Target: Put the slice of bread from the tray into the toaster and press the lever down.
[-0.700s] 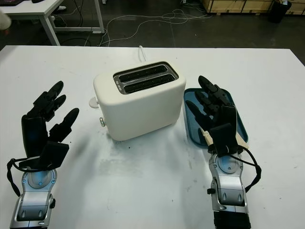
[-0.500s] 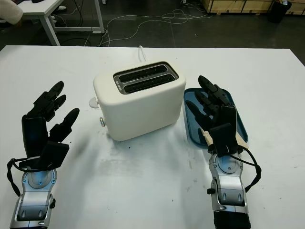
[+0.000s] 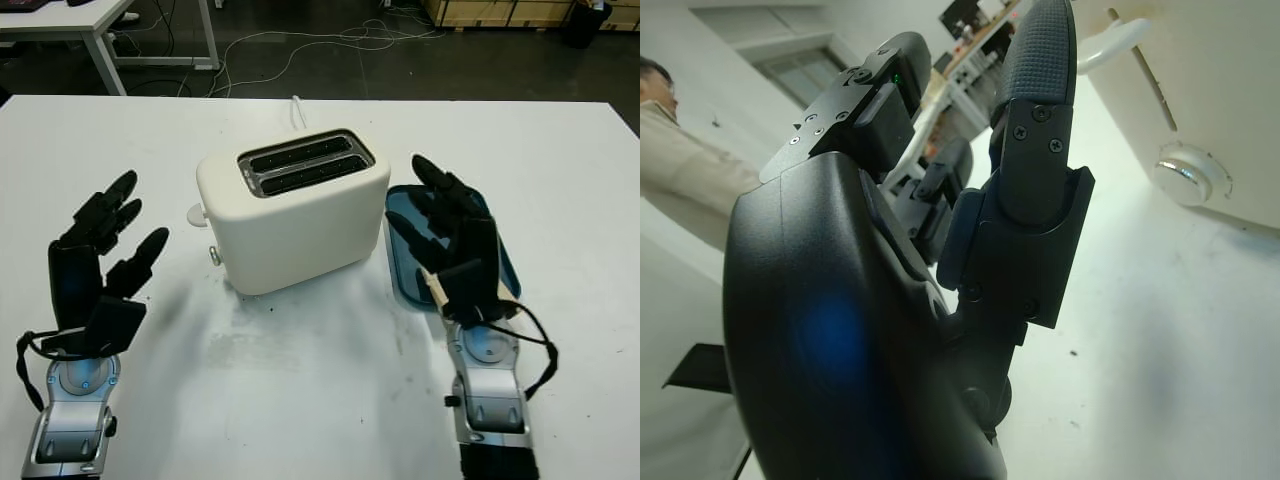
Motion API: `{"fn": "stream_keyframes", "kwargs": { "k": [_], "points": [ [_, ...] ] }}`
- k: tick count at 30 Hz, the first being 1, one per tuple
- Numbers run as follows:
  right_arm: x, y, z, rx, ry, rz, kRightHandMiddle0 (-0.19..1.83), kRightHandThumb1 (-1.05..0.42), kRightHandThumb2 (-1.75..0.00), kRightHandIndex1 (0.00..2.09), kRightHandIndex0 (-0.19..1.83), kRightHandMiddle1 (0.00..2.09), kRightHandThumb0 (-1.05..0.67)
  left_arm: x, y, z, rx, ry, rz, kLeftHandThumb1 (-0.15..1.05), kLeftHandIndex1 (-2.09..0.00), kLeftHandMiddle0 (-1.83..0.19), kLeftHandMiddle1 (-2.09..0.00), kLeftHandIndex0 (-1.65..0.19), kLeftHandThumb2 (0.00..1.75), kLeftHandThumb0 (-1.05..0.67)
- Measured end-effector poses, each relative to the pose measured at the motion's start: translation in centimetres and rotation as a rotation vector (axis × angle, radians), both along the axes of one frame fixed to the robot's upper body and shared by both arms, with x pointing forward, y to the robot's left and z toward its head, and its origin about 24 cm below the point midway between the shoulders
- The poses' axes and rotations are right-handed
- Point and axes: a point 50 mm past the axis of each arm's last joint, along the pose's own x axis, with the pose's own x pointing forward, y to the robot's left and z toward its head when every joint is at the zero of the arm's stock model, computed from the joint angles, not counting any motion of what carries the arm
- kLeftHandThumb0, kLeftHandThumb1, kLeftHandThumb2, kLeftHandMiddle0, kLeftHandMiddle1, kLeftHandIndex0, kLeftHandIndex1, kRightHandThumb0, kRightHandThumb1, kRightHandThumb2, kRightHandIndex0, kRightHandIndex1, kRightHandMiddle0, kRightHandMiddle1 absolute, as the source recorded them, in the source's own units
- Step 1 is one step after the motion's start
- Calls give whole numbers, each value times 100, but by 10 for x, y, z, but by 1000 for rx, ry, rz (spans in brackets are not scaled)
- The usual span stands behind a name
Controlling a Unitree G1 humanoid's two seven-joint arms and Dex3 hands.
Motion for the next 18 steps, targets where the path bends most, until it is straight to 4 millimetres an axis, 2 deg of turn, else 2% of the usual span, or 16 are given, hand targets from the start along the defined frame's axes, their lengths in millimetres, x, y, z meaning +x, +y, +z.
{"fn": "stream_keyframes", "kwargs": {
  "k": [6, 11, 14, 18],
  "points": [
    [-19, -17, 16, -461, -33, 73, 51, -81, 0, 0, 55, 0, -59, 0, 0, 0, -1, 1, -2, 92, 0, -70, -3, -58, 22, -73],
    [-37, -29, 29, -895, 102, 228, 32, -80, 0, 0, 29, 0, -76, 1, 0, 0, -1, 1, -4, 92, 0, -71, -3, -59, 22, -73],
    [-44, -33, 44, -1175, 188, 270, 29, -78, 0, 0, 23, 0, -83, 2, -1, 1, -2, -2, -5, 92, 0, -71, -3, -58, 22, -75],
    [-46, -32, 51, -1367, 249, 268, 28, -76, 0, 0, 21, 0, -87, 2, 0, 1, -11, -1, -10, 92, 0, -71, -3, -58, 21, -73]
  ]
}}
